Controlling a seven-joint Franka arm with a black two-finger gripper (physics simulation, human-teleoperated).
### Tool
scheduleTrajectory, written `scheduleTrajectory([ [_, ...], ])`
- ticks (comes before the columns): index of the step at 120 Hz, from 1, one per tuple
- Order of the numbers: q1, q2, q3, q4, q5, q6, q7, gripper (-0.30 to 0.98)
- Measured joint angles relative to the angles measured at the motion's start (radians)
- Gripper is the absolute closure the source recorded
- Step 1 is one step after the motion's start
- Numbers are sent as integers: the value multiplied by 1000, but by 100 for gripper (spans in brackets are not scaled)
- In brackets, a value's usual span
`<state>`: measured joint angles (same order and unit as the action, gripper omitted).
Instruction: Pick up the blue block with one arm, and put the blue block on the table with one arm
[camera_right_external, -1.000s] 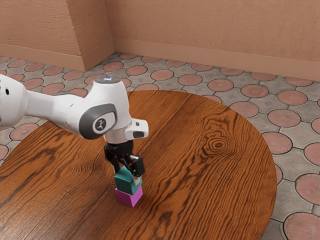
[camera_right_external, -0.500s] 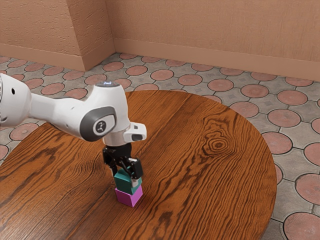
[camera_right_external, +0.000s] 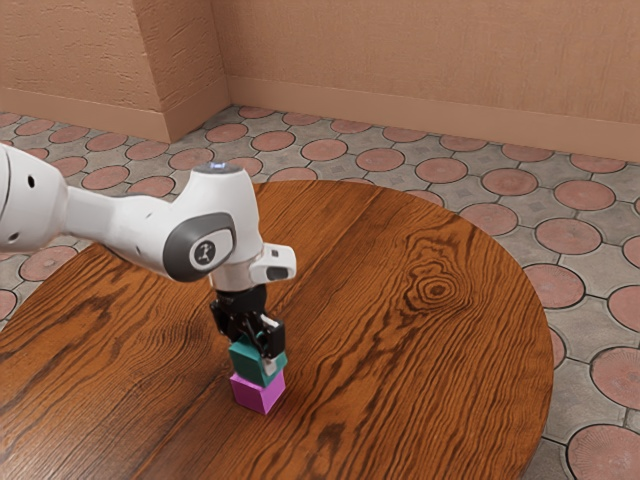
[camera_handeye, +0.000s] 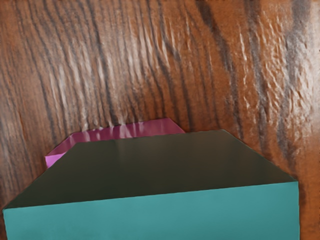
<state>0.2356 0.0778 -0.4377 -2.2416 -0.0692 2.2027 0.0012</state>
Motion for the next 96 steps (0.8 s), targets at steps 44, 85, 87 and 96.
scheduleTrajectory([
  [44, -80, 24, -84, 115, 50, -28, -18, 32],
  [85, -124, 86, -82, 158, 84, -32, -17, 12],
  [87, -122, 76, -82, 158, 84, -32, -17, 11],
  [96, -114, 9, -83, 158, 86, -36, -15, 8],
])
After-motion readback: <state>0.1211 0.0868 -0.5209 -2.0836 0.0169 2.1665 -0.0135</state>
